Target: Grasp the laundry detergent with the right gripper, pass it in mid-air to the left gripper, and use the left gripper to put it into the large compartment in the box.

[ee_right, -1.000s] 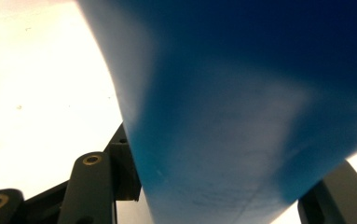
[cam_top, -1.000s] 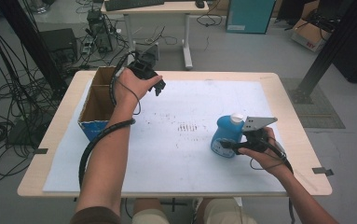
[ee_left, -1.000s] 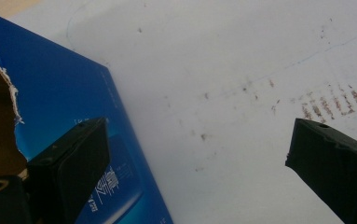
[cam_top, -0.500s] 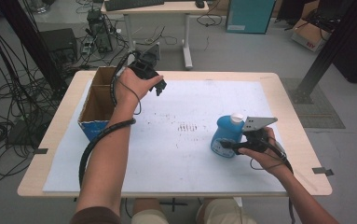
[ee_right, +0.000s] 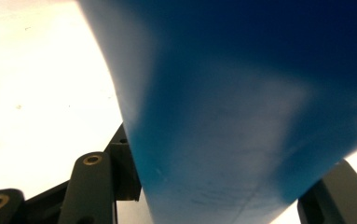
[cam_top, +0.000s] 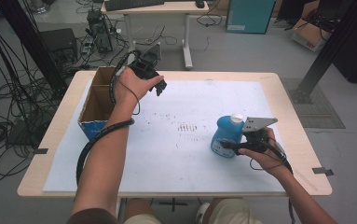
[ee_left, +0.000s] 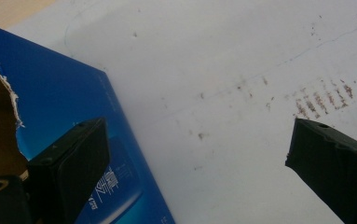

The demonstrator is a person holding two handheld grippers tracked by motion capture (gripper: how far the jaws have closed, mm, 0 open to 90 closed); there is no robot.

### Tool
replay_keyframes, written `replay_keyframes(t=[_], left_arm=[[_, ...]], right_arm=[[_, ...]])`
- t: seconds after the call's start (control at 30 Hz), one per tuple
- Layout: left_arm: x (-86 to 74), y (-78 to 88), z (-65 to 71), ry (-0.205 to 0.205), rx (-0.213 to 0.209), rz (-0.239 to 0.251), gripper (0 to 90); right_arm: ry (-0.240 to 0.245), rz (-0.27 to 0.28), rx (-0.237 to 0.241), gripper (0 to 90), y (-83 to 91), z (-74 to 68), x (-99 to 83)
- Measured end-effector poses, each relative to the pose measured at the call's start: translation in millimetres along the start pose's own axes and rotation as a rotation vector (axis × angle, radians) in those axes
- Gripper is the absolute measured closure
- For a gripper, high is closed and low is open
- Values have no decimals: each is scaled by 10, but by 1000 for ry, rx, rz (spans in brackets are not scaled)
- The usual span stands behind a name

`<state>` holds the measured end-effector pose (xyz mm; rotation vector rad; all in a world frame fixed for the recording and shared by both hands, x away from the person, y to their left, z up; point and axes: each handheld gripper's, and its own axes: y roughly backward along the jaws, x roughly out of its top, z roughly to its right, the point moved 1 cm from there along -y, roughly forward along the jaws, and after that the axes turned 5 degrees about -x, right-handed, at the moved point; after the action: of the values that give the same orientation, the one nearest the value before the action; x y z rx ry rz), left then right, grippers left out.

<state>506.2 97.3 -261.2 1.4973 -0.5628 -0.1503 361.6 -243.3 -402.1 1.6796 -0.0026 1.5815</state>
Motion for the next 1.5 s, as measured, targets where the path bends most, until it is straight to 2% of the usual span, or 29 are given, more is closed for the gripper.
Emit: replay_keyframes(t=[0.13, 0.2, 0.27, 0.33, 0.43, 0.47, 0.5, 0.57, 0.73, 0.87, 1.07, 1.2, 1.23, 1.37, 1.43, 1.5], left_arm=[[9, 46, 20, -24, -16, 7, 63], [15, 92, 51, -57, -21, 15, 63], [20, 141, 67, -96, -24, 8, 63], [23, 185, 91, -114, -32, 17, 63], [32, 266, 112, -158, -39, 28, 62], [36, 299, 107, -183, -39, 16, 62], [36, 310, 121, -177, -43, 32, 61], [45, 370, 117, -224, -43, 15, 62], [62, 516, 125, -298, -45, 18, 68], [65, 659, 130, -366, -52, 26, 66], [33, 918, 147, -488, -78, 11, 63], [9, 1038, 167, -549, -87, 8, 64], [-5, 1093, 177, -577, -102, 8, 63], [-38, 1203, 207, -629, -129, 13, 60], [-64, 1258, 238, -643, -148, 9, 58], [-86, 1318, 271, -680, -157, 0, 58]], right_arm=[[-8, -12, -2, 439, 3, -6, 18], [-2, -14, 1, 439, -1, 2, 28], [-17, -30, 1, 441, -9, 12, 54], [-15, -35, 11, 442, -17, 24, 73], [-36, -57, 33, 443, -35, 19, 126], [-43, -64, 35, 443, -46, 19, 156], [-48, -69, 35, 442, -54, 21, 183], [-56, -73, 37, 443, -66, 31, 241], [-91, -89, 45, 443, -91, 85, 463], [-104, -79, 51, 443, -130, 141, 673], [-103, -72, 85, 442, -225, 224, 1006], [-88, -68, 107, 443, -290, 250, 1188], [-86, -68, 113, 443, -304, 253, 1223], [-74, -63, 139, 443, -389, 267, 1408], [-58, -69, 152, 442, -435, 273, 1492], [-34, -75, 170, 442, -495, 278, 1584]])
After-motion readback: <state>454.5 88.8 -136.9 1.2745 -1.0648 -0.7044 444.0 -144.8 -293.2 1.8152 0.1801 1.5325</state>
